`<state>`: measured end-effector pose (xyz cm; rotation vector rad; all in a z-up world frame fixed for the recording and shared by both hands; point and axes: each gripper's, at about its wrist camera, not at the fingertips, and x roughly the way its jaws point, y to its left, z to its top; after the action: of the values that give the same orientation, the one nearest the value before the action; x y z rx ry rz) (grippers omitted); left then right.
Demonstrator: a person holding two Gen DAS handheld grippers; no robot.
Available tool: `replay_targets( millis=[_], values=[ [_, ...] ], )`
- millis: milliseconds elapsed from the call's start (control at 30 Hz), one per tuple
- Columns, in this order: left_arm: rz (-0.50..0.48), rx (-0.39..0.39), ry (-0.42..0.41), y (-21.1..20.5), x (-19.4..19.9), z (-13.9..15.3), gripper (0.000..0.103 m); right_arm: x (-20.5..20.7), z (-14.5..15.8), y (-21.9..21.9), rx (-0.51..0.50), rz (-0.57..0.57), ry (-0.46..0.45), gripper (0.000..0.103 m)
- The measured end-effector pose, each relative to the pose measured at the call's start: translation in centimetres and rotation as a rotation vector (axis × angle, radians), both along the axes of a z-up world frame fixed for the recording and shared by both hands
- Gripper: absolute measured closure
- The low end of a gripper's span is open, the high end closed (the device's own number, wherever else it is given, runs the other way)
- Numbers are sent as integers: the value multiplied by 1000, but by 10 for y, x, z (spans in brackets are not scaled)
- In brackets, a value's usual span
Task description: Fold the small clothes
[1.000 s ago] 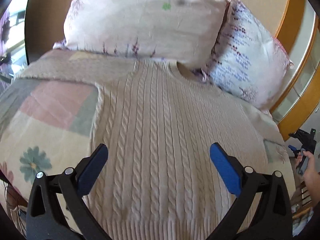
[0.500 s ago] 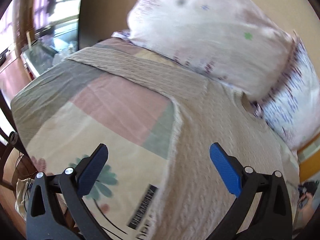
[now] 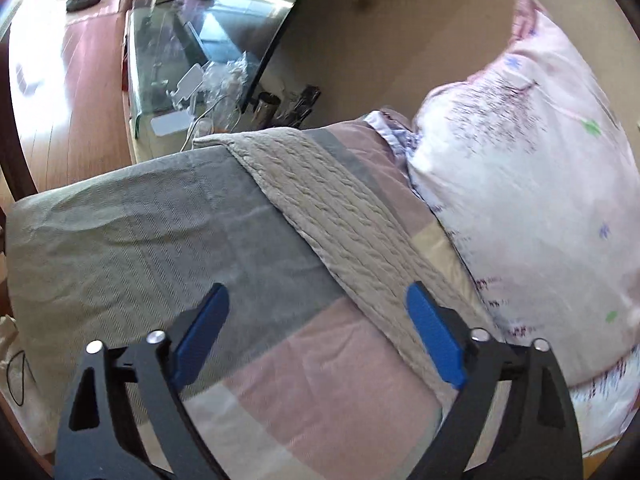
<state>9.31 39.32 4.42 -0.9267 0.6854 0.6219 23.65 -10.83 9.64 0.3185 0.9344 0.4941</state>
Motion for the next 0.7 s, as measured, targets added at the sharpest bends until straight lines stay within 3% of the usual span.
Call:
replay_targets(
  millis=[33, 100, 133, 167, 233, 367, 467, 533, 600, 633, 700],
  values=[
    [13, -33, 1, 14, 5, -7, 32, -12, -15, 34, 3, 90, 64, 80],
    [28, -78, -6, 32, 11, -18, 38, -30, -22, 59, 7, 153, 91, 65],
    [33, -95, -11, 41, 13, -22, 40, -37, -22, 64, -18, 166, 79, 48],
    [43, -108, -13, 50, 15, -25, 40, -40, -20, 62, -59, 164, 55, 38],
    [59, -115, -39, 65, 18, -26, 40, -40, -18, 51, -118, 127, 40, 37],
    [105, -162, -85, 94, 24, -29, 42, -33, -29, -6, -123, -46, 138, 36],
    [150, -209, -111, 113, 26, -35, 55, -40, -39, -40, -93, -147, 211, 36],
    [178, -257, -110, 123, 27, -41, 82, -43, -47, -54, -59, -195, 253, 36],
    [187, -306, -131, 126, 28, -46, 95, -51, -50, -61, -42, -211, 275, 36],
    [182, -293, -116, 124, 31, -42, 95, -56, -52, -62, -44, -209, 280, 36],
    [85, -165, -76, 107, 49, -16, 96, -60, -52, -64, -60, -197, 278, 36]
  ],
)
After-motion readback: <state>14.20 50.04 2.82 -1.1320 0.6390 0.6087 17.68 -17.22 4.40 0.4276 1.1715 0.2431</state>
